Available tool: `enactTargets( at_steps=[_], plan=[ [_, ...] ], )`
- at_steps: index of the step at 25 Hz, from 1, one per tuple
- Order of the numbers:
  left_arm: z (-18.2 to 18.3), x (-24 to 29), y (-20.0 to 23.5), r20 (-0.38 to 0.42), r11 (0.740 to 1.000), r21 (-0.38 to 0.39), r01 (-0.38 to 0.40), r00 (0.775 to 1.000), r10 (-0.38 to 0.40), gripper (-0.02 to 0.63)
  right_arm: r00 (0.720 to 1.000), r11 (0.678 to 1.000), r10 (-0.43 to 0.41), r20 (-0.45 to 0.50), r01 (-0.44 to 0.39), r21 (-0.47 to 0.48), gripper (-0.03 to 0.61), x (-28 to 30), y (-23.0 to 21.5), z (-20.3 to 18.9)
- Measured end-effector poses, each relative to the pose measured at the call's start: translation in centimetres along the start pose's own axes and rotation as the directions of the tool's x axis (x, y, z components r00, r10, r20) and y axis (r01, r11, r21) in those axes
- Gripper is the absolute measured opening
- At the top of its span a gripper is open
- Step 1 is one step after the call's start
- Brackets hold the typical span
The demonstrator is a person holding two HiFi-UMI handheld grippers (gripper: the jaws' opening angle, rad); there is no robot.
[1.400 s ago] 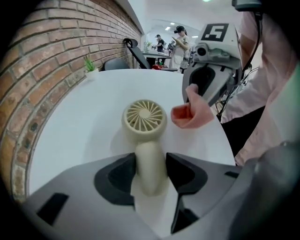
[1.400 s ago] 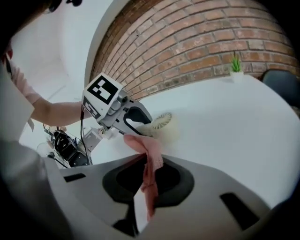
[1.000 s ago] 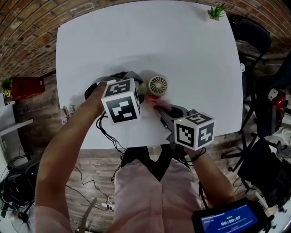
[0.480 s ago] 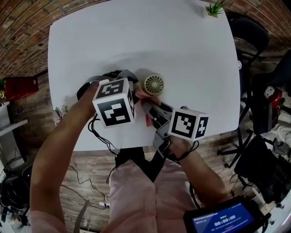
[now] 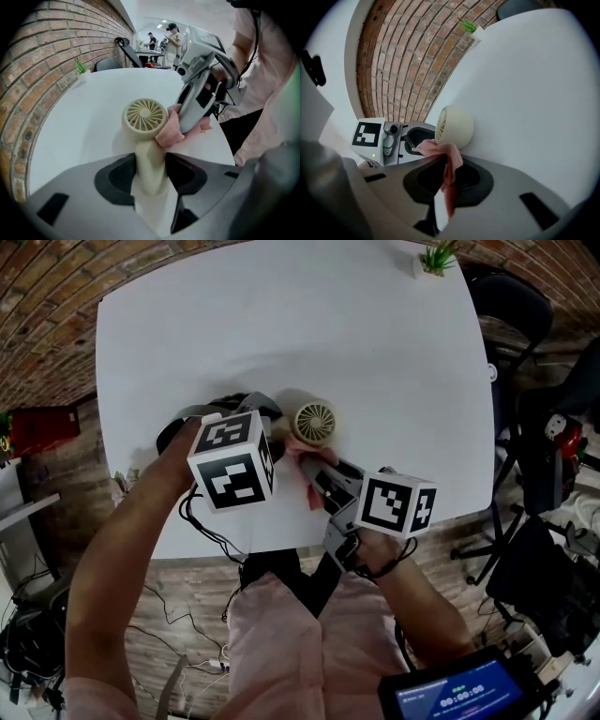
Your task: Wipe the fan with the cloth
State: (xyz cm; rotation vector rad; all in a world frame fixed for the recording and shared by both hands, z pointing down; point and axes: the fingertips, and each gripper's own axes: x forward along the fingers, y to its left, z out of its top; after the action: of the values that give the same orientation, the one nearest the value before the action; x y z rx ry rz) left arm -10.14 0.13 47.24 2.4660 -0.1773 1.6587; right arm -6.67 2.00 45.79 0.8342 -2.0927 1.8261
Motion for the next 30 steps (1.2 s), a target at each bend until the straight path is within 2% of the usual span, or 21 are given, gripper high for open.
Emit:
enactTargets(
  at_steps=[13,20,30],
  plan=[
    [-0.1,0.0,0.0,-0.013,1.000,0.015,0.018,1.000,-0.018,0.209,0.998,0.998,-0.061,-0.001,0.061,-0.016,0.031,-1.9,-1.9,1.1],
    [-0.1,0.1,0.0,-0.026,0.999,0.028,0.022,0.999,-0.021,0.210,0.992,0.988,-0.128,0.001,0.128,-0.082,0.031,-3.0,-3.4,2.4],
    [0.2,0.2,0.0,-0.064,0.995,0.085,0.047,0.997,-0.041,0.212,0.991,0.982,-0.133,-0.017,0.130,-0.139,0.031,-3.4,-3.8,3.4]
  ],
)
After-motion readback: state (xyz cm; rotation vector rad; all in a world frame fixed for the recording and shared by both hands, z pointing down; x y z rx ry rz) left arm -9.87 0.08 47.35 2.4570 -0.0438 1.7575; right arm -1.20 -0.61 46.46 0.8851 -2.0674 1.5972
